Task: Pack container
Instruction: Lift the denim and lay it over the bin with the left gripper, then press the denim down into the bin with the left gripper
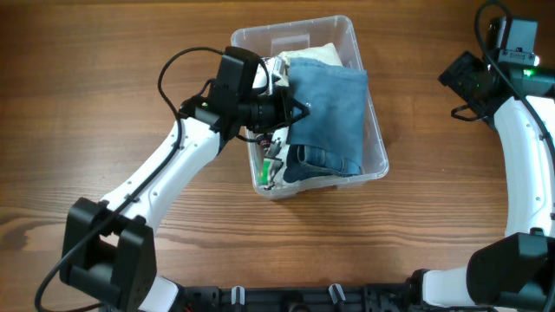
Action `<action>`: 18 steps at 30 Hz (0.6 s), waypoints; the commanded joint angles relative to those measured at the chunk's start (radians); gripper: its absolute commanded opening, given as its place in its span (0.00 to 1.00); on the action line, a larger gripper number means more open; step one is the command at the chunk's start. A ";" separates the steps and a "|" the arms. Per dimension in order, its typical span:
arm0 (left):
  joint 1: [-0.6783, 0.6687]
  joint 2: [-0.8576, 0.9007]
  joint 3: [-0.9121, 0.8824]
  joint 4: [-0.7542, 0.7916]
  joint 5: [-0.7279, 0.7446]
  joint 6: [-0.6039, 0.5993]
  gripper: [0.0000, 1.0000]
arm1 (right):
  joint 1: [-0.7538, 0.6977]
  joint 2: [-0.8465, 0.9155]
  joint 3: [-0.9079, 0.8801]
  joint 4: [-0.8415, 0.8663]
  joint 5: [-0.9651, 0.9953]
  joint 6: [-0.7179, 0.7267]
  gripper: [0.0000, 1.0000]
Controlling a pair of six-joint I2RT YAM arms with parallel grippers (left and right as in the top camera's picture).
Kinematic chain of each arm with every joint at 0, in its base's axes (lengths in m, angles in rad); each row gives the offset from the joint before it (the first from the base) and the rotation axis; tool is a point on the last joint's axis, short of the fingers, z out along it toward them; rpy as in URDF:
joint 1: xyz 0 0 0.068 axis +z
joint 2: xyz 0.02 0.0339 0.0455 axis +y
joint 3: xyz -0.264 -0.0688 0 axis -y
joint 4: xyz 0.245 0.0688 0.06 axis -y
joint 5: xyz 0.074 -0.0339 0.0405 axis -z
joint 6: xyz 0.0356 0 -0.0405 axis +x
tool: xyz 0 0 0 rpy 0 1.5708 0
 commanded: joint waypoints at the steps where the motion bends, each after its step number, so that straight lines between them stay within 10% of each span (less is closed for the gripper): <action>1: -0.004 0.022 0.011 -0.038 -0.111 -0.049 0.14 | -0.002 0.011 -0.003 0.003 -0.004 0.016 1.00; 9: 0.034 0.019 0.011 -0.135 -0.164 -0.048 0.20 | -0.002 0.010 -0.003 0.003 -0.004 0.016 1.00; 14: 0.071 0.011 0.012 -0.126 -0.157 0.020 0.83 | -0.002 0.010 -0.003 0.003 -0.004 0.016 1.00; 18: 0.089 -0.056 0.034 -0.119 -0.159 0.141 1.00 | -0.002 0.010 -0.003 0.003 -0.004 0.016 1.00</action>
